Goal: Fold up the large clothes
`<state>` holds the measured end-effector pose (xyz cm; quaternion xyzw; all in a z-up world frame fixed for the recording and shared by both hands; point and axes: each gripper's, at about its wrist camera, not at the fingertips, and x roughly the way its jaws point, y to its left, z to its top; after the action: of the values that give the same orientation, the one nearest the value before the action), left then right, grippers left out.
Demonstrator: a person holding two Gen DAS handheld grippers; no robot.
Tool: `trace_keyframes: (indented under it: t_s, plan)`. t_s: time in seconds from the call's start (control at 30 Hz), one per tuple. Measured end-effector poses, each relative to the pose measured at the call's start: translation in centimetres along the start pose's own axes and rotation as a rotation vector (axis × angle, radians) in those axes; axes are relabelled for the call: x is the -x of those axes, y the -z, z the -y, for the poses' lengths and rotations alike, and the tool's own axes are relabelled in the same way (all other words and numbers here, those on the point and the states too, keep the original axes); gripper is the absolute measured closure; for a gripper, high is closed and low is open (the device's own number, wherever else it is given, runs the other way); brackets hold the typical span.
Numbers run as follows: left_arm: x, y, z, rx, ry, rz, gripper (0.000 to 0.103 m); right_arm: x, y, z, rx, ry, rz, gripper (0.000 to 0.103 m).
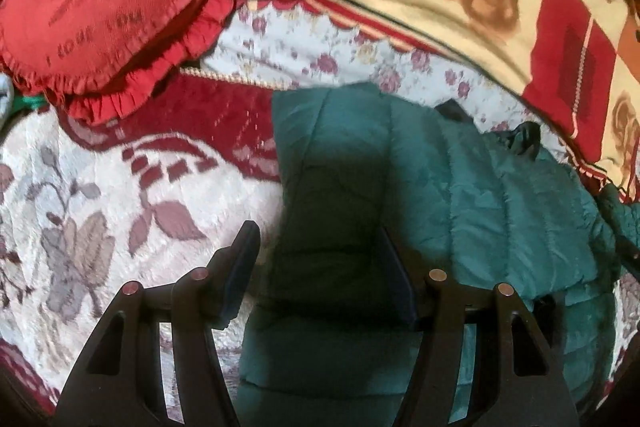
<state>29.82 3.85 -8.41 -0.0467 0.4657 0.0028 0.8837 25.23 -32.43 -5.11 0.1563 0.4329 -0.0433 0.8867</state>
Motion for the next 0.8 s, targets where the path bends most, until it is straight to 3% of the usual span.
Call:
trace_keyframes:
  t_s: [0.17, 0.43, 0.63, 0.8]
  plan:
    - [1.1, -1.0, 0.8, -0.007, -0.003, 0.049, 0.043, 0.4, -0.5, -4.8, 0.107, -0.095, -0.017, 0.031]
    - [-1.1, -0.9, 2.5, -0.052, -0.036, 0.019, 0.042, -3.9, -0.1, -10.4, 0.254, -0.090, -0.038, 0.031]
    - [-2.6, -0.1, 3.3, -0.105, -0.087, 0.023, 0.040, -8.8, 0.7, -9.5, 0.254, -0.021, -0.125, 0.030]
    - [-3.3, -0.1, 2.9, -0.070, -0.070, 0.013, 0.037, -8.4, 0.1, -9.0, 0.248, -0.009, -0.131, 0.030]
